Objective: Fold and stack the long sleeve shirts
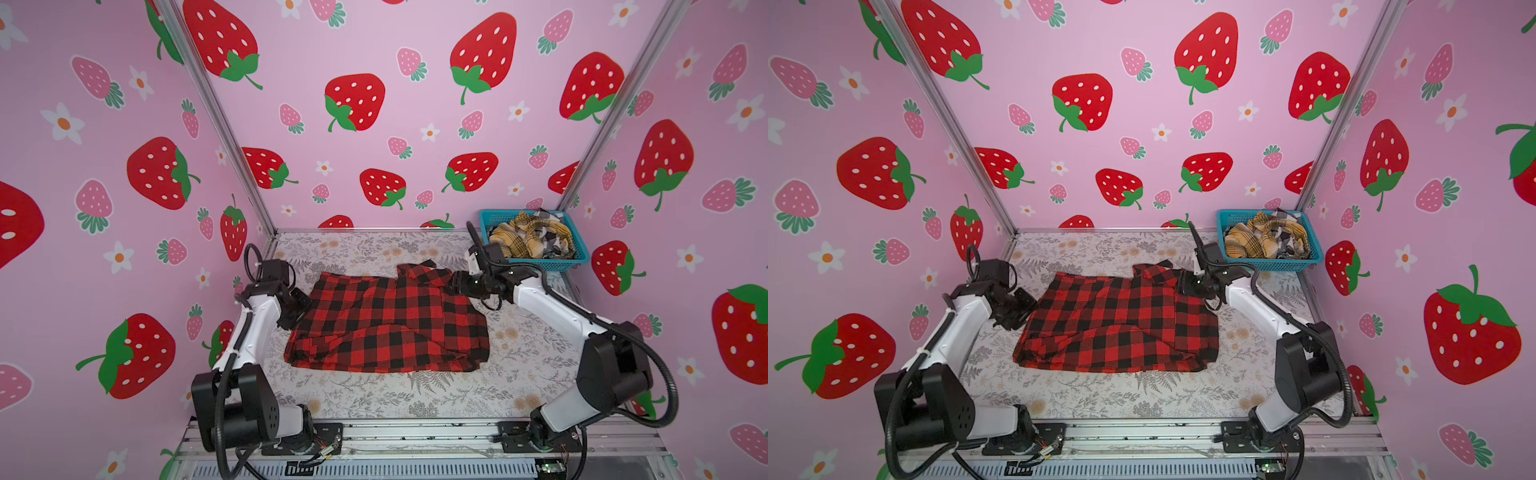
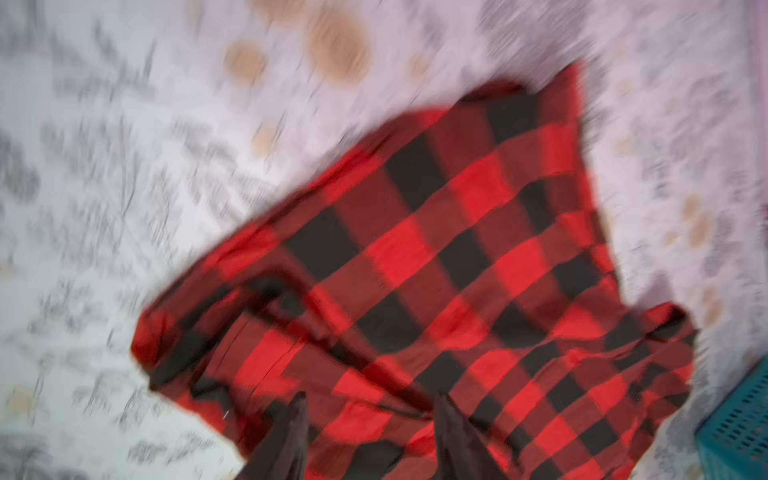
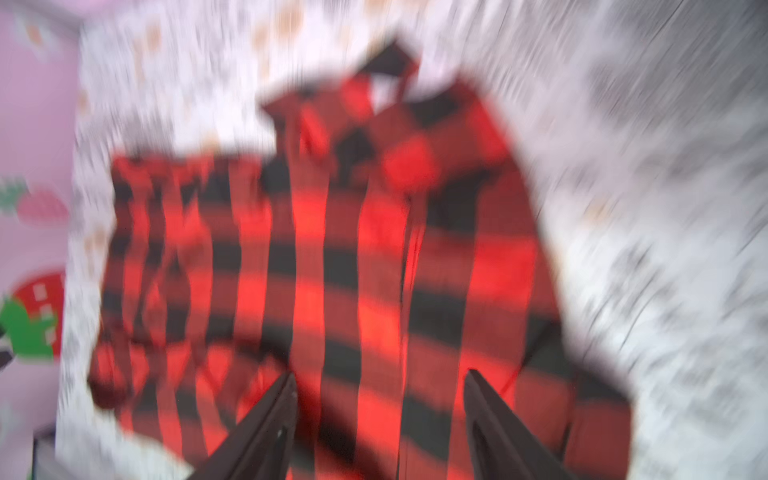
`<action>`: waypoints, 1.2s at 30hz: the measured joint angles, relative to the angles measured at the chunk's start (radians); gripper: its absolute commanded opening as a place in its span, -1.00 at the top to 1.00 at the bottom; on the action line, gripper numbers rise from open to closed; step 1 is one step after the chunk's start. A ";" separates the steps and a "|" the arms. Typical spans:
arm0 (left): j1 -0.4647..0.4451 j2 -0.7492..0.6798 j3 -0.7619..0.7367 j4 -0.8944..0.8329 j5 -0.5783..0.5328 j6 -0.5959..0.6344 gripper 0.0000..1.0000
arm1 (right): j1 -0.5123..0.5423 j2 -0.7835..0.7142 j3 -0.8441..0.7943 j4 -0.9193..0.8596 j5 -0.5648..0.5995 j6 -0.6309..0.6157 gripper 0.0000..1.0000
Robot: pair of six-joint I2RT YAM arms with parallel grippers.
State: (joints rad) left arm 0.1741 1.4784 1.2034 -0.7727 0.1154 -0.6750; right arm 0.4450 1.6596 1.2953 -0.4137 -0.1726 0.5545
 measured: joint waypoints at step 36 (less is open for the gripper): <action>-0.091 0.966 0.949 -0.179 0.008 0.308 0.72 | -0.087 0.512 0.387 -0.055 -0.021 -0.221 -0.44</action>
State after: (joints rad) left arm 0.0830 2.4447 2.1529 -0.9520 0.1230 -0.3668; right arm 0.3584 2.1719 1.6821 -0.4686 -0.1940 0.3336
